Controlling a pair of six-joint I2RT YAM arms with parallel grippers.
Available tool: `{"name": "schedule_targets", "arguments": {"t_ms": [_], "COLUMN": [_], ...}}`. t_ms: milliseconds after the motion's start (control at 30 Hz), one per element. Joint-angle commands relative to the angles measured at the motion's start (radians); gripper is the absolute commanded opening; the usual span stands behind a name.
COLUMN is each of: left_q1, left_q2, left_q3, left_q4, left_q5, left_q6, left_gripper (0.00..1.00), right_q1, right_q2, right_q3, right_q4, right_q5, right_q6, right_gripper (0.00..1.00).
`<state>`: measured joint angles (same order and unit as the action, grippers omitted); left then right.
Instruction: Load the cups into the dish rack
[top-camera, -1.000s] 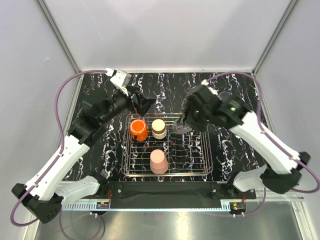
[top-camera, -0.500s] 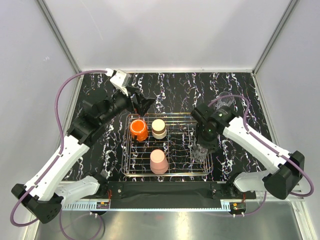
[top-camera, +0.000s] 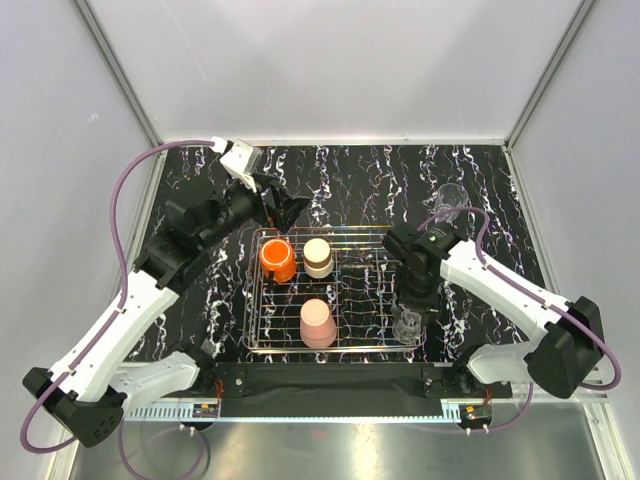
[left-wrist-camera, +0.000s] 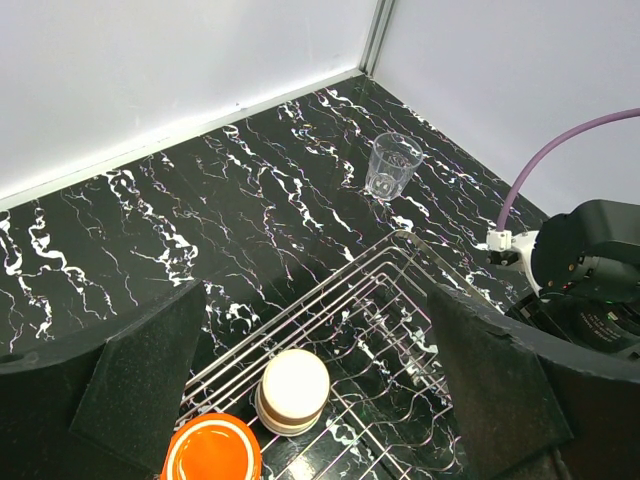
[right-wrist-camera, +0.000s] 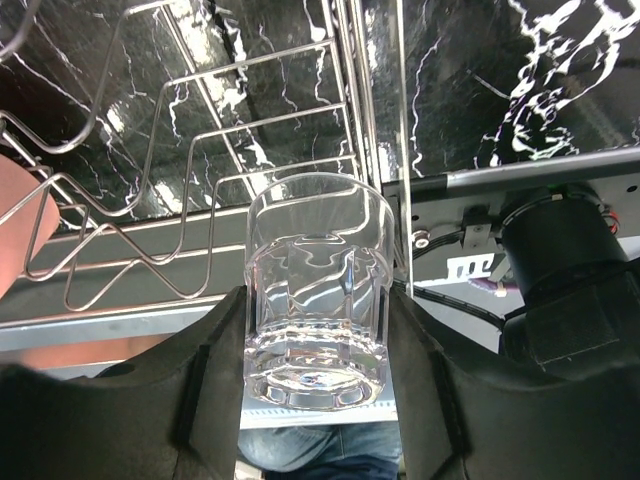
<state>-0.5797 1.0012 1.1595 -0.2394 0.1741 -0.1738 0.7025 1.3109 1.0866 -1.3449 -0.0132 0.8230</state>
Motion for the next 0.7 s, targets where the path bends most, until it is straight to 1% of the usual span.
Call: {"name": "schedule_targets", "arguments": {"t_ms": [0,100,167,300,400,667], "left_q1": [0.004,0.006,0.007,0.023,0.041,0.044], "left_q2": [-0.007,-0.007,-0.007,-0.006,-0.001,-0.003], "left_q3": [0.046,0.046,0.046,0.045,0.042,0.042], "left_q4": [0.041,0.041,0.040,0.046,0.057,0.054], "left_q5": [-0.005,-0.005,-0.007,0.021,0.044,0.039], "left_q6": [-0.006,-0.004,-0.004,-0.022,-0.041,-0.036], "left_gripper": [0.99,0.99,0.99,0.99,0.99,0.99], "right_q1": [-0.006,-0.003,-0.003,-0.003,-0.005,-0.001], "right_q2": [0.053,0.064,0.059,0.054,0.068,0.105], "right_q3": [-0.056,-0.030,0.007,0.059,0.050,-0.020], "right_q4": [0.082,0.087,0.066,0.061,0.098,0.188], "right_q5": [-0.017,-0.022,0.005,0.002,-0.022,-0.056], "right_q6": [-0.013,-0.016,-0.018,-0.021,-0.024,-0.022], "right_gripper": [0.00,0.00,0.00,0.00,0.00,0.00]}}
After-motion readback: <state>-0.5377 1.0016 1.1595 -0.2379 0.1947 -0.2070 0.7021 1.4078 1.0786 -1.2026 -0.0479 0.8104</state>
